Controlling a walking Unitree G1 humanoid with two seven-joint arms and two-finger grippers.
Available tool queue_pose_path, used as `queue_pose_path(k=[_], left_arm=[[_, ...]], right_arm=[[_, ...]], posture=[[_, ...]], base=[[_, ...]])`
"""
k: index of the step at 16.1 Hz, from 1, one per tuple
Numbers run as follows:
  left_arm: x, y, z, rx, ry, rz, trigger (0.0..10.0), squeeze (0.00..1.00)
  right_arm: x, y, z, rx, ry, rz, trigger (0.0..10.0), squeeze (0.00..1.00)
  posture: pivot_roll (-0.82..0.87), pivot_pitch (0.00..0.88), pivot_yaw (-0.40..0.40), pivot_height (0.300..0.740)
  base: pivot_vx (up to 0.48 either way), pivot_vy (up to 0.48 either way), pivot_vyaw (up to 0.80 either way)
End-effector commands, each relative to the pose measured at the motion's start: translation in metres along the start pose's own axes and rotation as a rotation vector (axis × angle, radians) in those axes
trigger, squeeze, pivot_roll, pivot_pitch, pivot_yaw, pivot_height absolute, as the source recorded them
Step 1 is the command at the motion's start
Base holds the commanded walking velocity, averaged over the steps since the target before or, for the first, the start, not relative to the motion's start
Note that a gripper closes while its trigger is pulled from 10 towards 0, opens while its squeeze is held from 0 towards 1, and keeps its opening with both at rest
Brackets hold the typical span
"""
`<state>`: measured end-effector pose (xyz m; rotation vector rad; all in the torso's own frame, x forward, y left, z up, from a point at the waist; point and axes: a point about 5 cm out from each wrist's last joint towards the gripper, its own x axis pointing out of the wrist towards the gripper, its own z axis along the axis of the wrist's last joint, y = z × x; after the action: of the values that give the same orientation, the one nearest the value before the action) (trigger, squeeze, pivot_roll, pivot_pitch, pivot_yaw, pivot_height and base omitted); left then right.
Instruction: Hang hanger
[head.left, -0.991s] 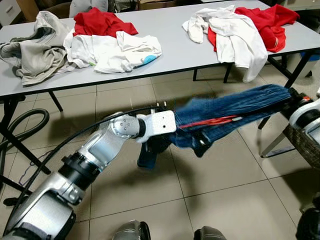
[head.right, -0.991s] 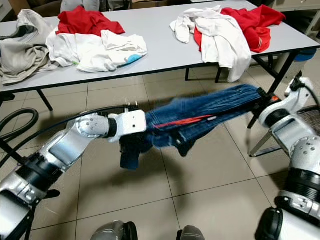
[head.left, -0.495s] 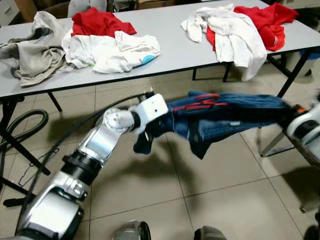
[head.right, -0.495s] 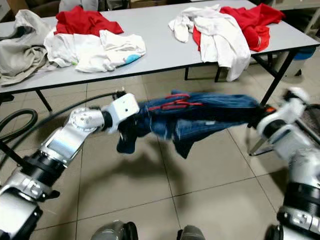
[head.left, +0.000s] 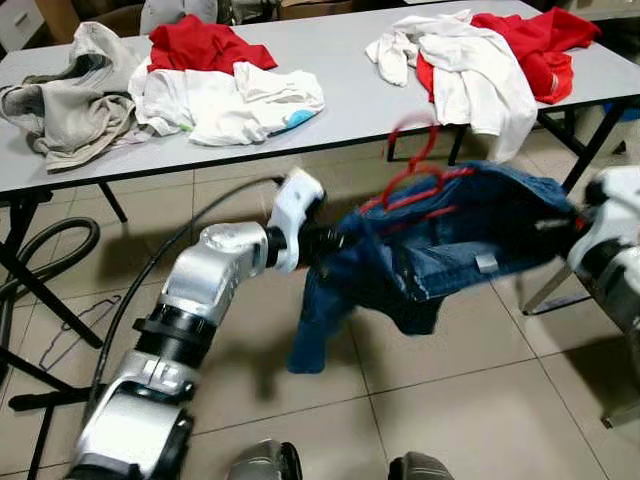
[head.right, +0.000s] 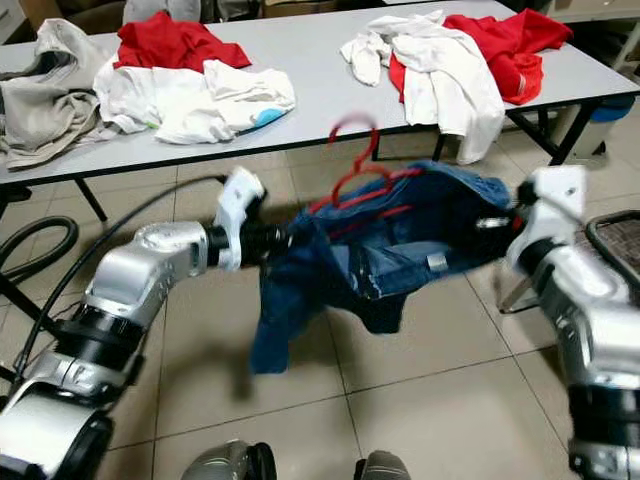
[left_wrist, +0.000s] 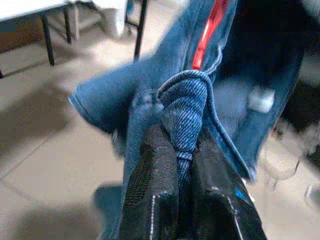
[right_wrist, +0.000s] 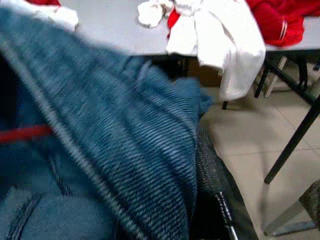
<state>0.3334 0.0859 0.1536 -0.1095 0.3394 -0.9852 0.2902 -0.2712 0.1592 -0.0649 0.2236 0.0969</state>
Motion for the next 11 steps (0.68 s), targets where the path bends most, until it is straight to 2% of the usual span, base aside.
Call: queue_pose_path(k=[1,3,5,6,7,8,9,10,11], left_arm=[[-0.006,0.008,0.023,-0.065,-0.12,0.044,0.0,0.0],[-0.008,0.012,0.029,-0.14,-0.177,0.07,0.0,0.0],[-0.007,0.01,0.032,-0.155,-0.191,0.072,0.0,0.0],[-0.003,0.004,0.035,-0.159,-0.203,0.049,0.0,0.0],[-0.001,0.001,0.033,-0.085,-0.177,0.044,0.0,0.0],[0.001,-0.006,0.026,0.091,-0.095,0.02,0.0,0.0],[0.001,-0.009,0.02,0.186,-0.035,0.0,0.0,0.0],[-0.002,-0.009,0.003,0.376,0.118,-0.012,0.0,0.0],[-0.005,-0.006,-0.001,0.45,0.17,-0.015,0.0,0.0]], right_arm=[[0.0,0.008,0.001,-0.031,-0.018,0.018,0.0,0.0],[0.0,0.013,0.002,-0.053,-0.039,0.022,0.0,0.0],[0.002,0.018,0.004,-0.084,-0.07,0.023,0.0,0.0],[0.004,0.024,0.003,-0.141,-0.075,0.038,0.0,0.0],[0.004,0.027,0.001,-0.154,-0.073,0.054,0.0,0.0],[0.005,0.027,0.003,-0.109,-0.087,0.054,0.0,0.0],[0.005,0.025,0.007,-0.063,-0.103,0.04,0.0,0.0],[0.005,0.01,0.02,0.047,-0.147,0.002,0.0,0.0],[0.004,0.001,0.026,0.098,-0.168,-0.017,0.0,0.0]], posture=[[-0.2,0.0,0.074,0.74],[-0.2,0.0,0.075,0.74],[-0.2,0.0,0.076,0.74],[-0.2,0.0,0.077,0.74],[-0.2,0.0,0.077,0.74],[-0.2,0.0,0.076,0.74],[-0.2,0.0,0.076,0.74],[-0.21,0.0,0.081,0.74],[-0.21,0.0,0.081,0.74]], base=[[0.0,0.0,0.0],[0.0,0.0,0.0],[0.0,0.0,0.0],[0.0,0.0,0.0],[0.0,0.0,0.0],[0.0,0.0,0.0],[0.0,0.0,0.0],[0.0,0.0,0.0],[0.0,0.0,0.0]])
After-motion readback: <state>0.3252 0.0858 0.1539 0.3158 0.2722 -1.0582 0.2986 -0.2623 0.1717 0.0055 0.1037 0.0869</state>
